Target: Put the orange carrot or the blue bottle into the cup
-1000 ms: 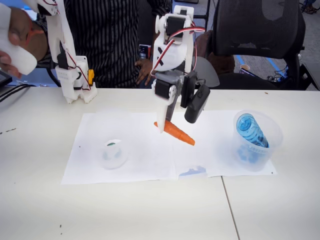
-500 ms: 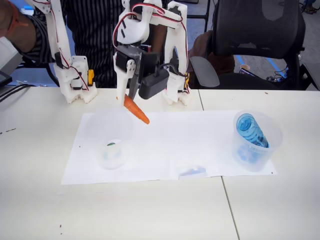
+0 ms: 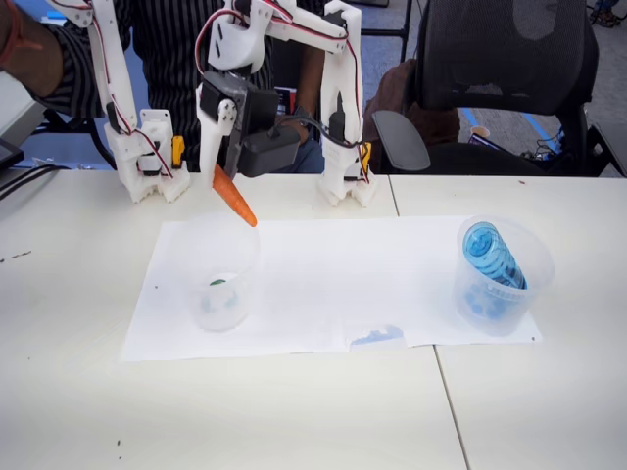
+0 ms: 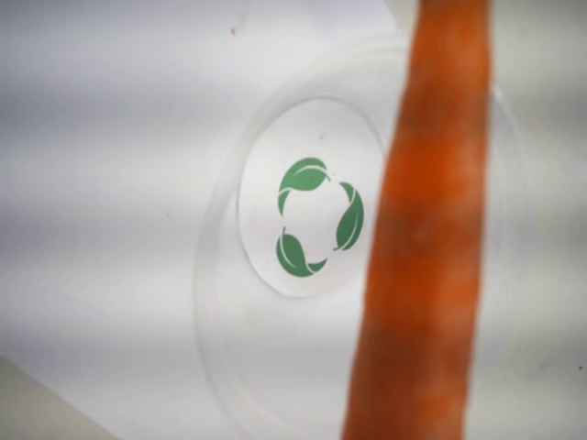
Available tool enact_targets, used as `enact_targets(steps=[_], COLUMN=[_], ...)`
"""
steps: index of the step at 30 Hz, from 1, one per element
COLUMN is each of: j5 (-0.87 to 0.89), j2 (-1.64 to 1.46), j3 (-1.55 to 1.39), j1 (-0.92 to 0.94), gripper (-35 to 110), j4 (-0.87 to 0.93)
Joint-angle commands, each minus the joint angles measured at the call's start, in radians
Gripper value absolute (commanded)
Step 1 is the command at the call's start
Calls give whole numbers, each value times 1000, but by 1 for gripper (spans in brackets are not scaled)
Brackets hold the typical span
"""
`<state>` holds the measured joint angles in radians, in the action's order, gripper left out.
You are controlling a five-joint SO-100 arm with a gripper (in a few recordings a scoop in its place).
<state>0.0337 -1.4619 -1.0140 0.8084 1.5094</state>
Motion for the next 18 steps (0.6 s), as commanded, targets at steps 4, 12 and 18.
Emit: enact_targets(steps=[4,12,18], j5=[15,15,15], j2=[-141,-2,34], j3=[112,129,129], j1=[11,25,25], gripper=[2,2,2], j4=[-32,-38,-40])
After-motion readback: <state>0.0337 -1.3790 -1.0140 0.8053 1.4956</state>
